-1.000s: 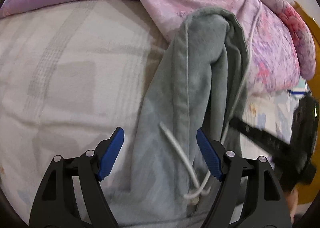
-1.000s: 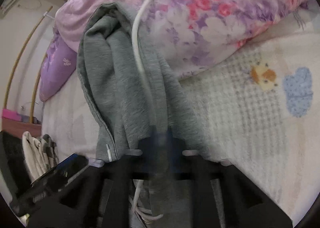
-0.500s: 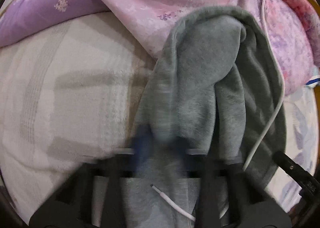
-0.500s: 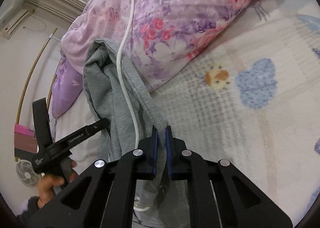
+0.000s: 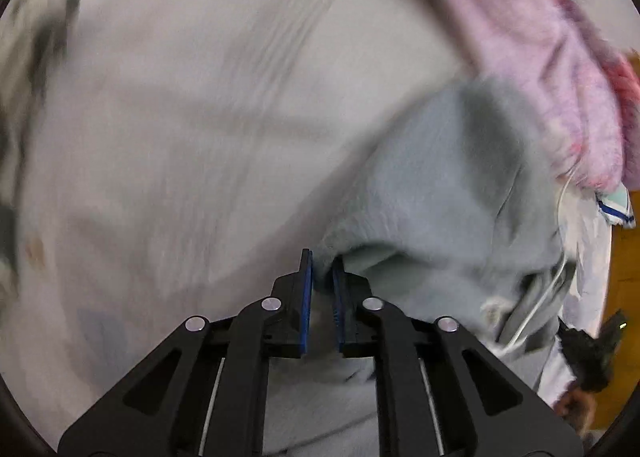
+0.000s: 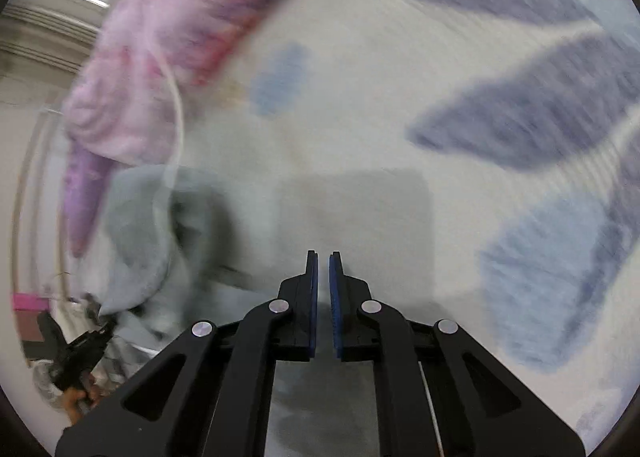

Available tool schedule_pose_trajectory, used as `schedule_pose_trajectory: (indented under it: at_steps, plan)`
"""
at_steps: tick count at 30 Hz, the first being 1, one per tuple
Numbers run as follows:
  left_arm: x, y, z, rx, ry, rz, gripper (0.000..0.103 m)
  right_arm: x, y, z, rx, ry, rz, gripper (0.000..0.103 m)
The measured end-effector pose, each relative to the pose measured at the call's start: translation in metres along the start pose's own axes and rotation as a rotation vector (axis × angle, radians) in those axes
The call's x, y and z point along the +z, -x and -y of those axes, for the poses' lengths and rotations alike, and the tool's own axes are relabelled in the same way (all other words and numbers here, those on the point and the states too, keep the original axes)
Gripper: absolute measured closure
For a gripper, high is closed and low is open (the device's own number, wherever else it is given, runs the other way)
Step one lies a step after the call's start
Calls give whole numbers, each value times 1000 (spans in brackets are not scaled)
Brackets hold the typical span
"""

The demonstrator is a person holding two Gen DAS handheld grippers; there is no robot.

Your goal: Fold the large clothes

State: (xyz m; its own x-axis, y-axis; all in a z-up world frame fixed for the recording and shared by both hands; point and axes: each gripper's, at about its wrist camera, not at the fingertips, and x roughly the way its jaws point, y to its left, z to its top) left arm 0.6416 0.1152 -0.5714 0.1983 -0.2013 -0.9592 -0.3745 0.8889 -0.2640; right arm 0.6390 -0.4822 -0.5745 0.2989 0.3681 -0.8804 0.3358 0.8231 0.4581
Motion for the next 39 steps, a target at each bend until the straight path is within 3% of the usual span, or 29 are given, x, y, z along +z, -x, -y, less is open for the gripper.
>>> schedule_pose_trajectory:
  at_steps: [1,3,4,5,6,7,8,9,13,16,18,20,21,22,23,25,28,31,33,36,39]
  plan:
    - [-3,1,-2,-14,12,4,87,0,3,-1,9,6,8,94]
    - [-8,18,3,-21,19,58,72,8,10,-22,45,52,28,94]
    - [-8,30,6,-67,32,93,56,14,11,-35,65,75,38,91]
    - [-6,40,9,-94,43,127,35,20,11,-53,96,113,47,81]
    - [-4,48,13,-101,41,164,30,26,8,-70,107,151,52,74]
    - [1,54,23,-104,15,199,25,34,5,-86,102,182,58,50]
    - [7,56,30,-103,-19,209,22,41,2,-111,104,245,71,42]
    - [17,52,43,-95,-66,209,21,49,-4,-131,118,300,69,42]
    - [64,6,66,-106,-130,85,18,72,-51,-206,137,464,-28,37]
    - [85,-26,69,-30,-129,55,18,82,-88,-237,71,542,-56,37]
    - [93,-46,72,22,-142,31,18,87,-115,-244,29,560,-96,36]
    - [93,-52,78,47,-170,44,19,82,-132,-243,73,544,-165,38]
    - [92,-51,82,52,-198,69,26,79,-135,-244,71,551,-161,48]
    - [91,-48,86,53,-228,91,64,75,-133,-245,77,570,-151,79]
    - [90,-43,90,49,-263,110,97,71,-129,-248,97,593,-136,96]
    - [88,-31,90,25,-272,139,98,58,-106,-256,102,666,-50,96]
    - [71,12,91,-26,-328,250,99,36,-61,-256,135,710,73,96]
    - [29,66,87,-107,-351,373,99,-3,2,-228,194,696,204,96]
    - [-6,87,81,-155,-351,404,98,-38,32,-201,229,689,246,96]
    - [-68,92,68,-155,-354,375,93,-97,46,-159,151,659,206,88]
    - [-118,76,40,-89,-296,245,91,-150,35,-107,32,545,48,82]
